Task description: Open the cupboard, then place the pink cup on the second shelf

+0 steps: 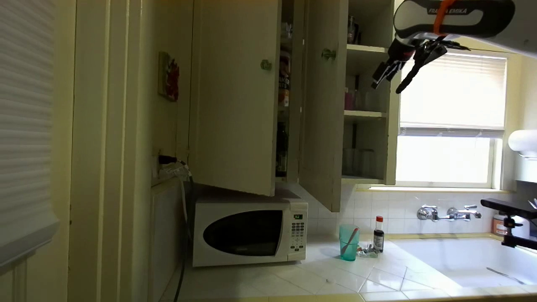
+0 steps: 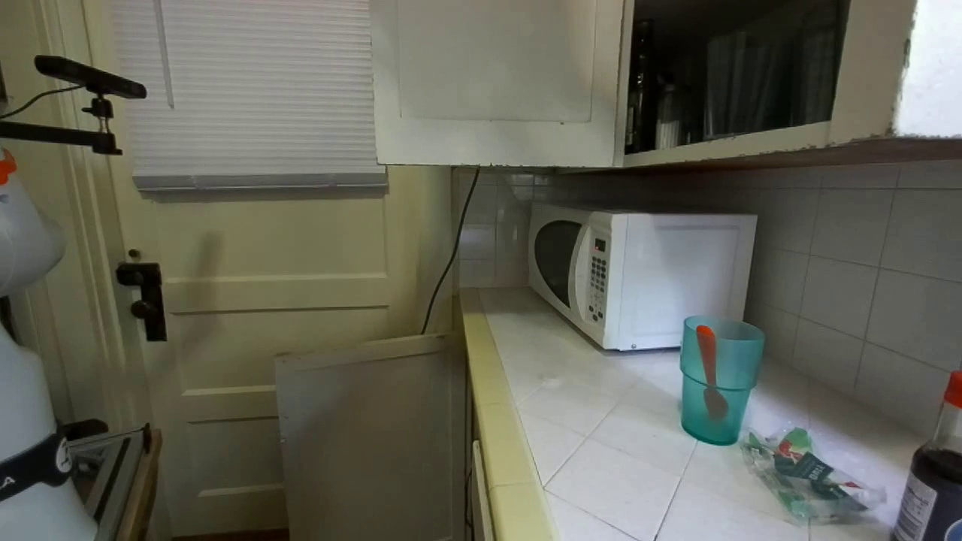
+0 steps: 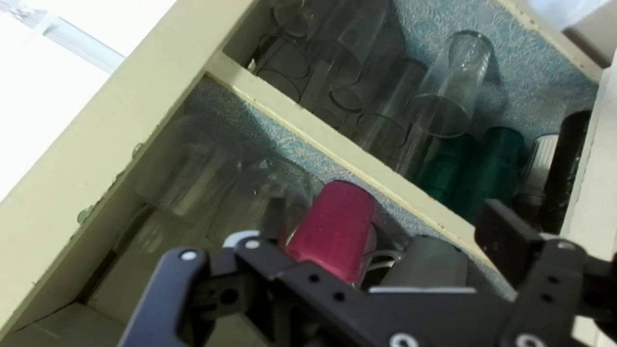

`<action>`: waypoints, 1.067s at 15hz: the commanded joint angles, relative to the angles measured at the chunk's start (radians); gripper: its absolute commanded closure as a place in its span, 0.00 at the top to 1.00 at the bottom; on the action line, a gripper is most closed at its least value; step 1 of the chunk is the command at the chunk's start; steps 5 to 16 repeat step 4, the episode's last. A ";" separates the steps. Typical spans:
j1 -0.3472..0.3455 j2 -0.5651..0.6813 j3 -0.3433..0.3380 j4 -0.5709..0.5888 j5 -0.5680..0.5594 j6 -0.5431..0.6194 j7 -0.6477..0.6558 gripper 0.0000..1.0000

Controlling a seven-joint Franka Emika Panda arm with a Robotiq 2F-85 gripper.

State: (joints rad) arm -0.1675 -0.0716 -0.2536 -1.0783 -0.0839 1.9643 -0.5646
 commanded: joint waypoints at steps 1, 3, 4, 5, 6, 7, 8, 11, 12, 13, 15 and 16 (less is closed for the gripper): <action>0.004 -0.031 0.018 -0.036 -0.059 -0.015 0.013 1.00; 0.009 -0.077 0.045 -0.095 -0.122 -0.027 0.035 1.00; 0.011 -0.089 0.049 -0.111 -0.132 -0.027 0.036 1.00; 0.011 -0.089 0.049 -0.111 -0.132 -0.027 0.036 1.00; 0.011 -0.089 0.049 -0.111 -0.132 -0.027 0.036 1.00; 0.011 -0.089 0.049 -0.111 -0.132 -0.027 0.036 1.00; 0.011 -0.089 0.049 -0.111 -0.132 -0.027 0.036 1.00; 0.011 -0.089 0.049 -0.111 -0.132 -0.027 0.036 1.00; 0.011 -0.089 0.049 -0.111 -0.132 -0.027 0.036 1.00; 0.011 -0.089 0.049 -0.111 -0.132 -0.027 0.036 1.00; 0.011 -0.089 0.049 -0.111 -0.132 -0.027 0.036 1.00; 0.011 -0.089 0.049 -0.111 -0.132 -0.027 0.036 1.00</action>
